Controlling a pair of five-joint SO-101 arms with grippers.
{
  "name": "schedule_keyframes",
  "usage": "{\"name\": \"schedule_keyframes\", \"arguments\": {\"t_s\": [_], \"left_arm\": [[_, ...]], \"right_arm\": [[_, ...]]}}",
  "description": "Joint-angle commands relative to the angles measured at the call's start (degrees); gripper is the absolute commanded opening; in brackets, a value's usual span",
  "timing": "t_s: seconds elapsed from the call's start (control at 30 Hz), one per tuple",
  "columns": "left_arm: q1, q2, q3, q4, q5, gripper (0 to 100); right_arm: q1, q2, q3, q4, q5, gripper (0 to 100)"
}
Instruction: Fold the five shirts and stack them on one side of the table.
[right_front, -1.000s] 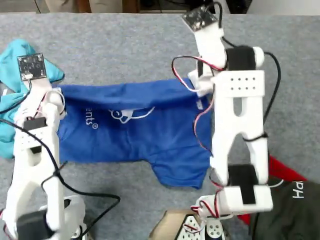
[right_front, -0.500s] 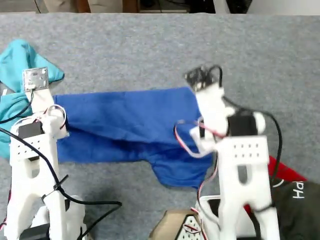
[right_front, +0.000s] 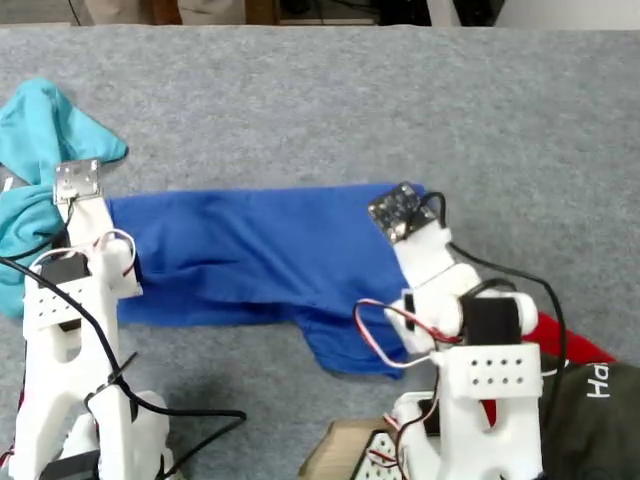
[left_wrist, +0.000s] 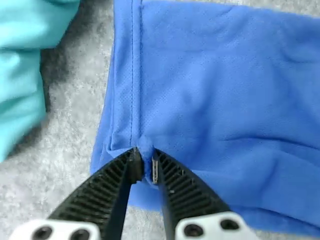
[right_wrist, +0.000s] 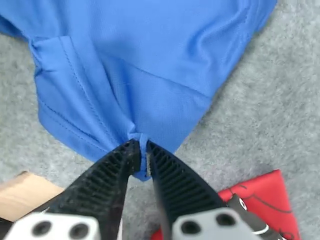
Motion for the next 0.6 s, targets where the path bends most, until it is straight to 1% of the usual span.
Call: {"name": "schedule_keyframes", "arguments": {"t_s": [0.0,0.13,0.2,0.43,0.5,0.57], "left_arm": [[-1.14,-1.54,-3.52,2.64,-2.29,2],[-4.04,-1.36,-4.57,2.02,-2.73,2],[-5.27,-1.54,-3.87,0.26,-4.22,2],[-3.08,-1.54,-2.37,-0.53,-5.45,2],[-3.34,-1.27,-2.55,-0.62,-5.63,2],[-4.66,-1.54,-2.99,-0.62,-7.12,6]], "right_arm": [[3.3,-0.84,0.04,0.62,2.02,0.3],[5.05,-1.19,0.04,0.53,5.19,0.3],[5.05,-1.19,0.13,0.53,6.95,0.3],[4.7,-1.19,0.66,0.44,12.57,0.5],[4.7,-1.27,0.57,0.62,15.47,0.5],[4.7,-1.36,0.31,0.62,19.08,0.5]]}}
